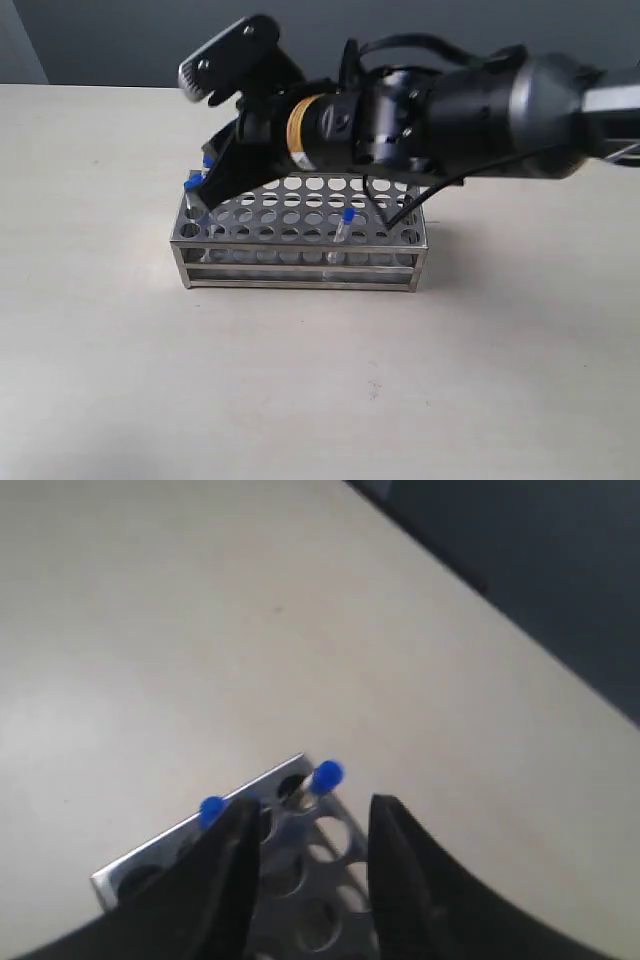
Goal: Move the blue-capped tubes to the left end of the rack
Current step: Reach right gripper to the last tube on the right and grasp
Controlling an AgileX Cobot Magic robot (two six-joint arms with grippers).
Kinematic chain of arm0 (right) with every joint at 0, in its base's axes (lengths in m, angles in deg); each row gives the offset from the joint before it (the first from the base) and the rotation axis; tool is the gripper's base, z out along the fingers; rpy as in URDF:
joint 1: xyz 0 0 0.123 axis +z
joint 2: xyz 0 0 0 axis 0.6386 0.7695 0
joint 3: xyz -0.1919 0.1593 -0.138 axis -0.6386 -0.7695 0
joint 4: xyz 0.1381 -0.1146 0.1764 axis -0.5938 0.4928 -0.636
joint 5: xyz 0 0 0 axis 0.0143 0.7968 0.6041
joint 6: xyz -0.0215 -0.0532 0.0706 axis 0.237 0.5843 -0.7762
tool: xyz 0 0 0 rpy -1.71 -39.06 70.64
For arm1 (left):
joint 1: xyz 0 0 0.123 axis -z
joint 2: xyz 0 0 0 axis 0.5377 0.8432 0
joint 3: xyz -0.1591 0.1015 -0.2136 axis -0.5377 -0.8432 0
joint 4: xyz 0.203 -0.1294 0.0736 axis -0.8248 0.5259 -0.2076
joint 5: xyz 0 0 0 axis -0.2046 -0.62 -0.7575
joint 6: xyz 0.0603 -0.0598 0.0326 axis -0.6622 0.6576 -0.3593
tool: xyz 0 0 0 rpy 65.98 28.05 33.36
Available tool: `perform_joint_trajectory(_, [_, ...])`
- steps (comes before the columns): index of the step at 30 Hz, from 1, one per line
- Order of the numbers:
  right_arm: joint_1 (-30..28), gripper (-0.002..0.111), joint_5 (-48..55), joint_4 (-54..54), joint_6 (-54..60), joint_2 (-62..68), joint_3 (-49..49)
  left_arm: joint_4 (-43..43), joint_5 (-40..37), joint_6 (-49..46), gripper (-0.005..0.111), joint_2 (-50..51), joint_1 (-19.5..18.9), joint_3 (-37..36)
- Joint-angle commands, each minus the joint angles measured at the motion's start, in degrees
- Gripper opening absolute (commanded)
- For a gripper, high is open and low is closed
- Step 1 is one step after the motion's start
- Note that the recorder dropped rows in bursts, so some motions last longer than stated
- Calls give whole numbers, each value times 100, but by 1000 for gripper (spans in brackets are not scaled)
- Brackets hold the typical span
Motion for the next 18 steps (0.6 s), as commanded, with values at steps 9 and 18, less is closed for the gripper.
perform_joint_trajectory(9, [-763, 37, -225, -350, -69, -1715, -1955, 0, 9, 9, 1, -30, 38, 30])
perform_joint_trajectory(18, [-763, 51, -133, -621, -100, -1517, -2357, 0, 9, 9, 1, -30, 38, 30])
